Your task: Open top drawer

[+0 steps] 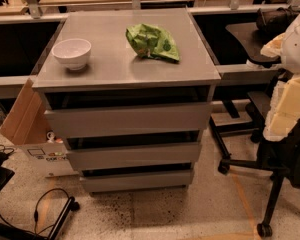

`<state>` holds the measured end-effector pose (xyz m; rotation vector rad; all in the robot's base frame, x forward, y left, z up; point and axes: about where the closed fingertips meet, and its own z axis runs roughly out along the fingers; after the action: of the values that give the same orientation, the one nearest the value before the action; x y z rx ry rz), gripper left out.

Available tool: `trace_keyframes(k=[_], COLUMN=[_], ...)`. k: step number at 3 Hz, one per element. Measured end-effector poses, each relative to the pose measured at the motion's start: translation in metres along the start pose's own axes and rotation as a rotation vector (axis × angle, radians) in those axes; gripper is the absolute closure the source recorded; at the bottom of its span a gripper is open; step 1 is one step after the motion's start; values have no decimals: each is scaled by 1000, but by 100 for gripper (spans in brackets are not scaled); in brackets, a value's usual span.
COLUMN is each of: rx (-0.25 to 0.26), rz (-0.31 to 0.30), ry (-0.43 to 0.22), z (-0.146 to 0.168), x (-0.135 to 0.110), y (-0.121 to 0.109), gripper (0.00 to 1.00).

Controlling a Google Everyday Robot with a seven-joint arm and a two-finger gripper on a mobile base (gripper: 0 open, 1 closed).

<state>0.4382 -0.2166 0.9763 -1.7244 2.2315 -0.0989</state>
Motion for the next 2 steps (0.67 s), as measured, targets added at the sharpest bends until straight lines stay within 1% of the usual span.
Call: trace_keyframes(k=[1,2], rx=[0,19], rz=[0,-9], ry=[0,12], z=[0,18], x=[0,-2], y=[0,-2], gripper=[0,0])
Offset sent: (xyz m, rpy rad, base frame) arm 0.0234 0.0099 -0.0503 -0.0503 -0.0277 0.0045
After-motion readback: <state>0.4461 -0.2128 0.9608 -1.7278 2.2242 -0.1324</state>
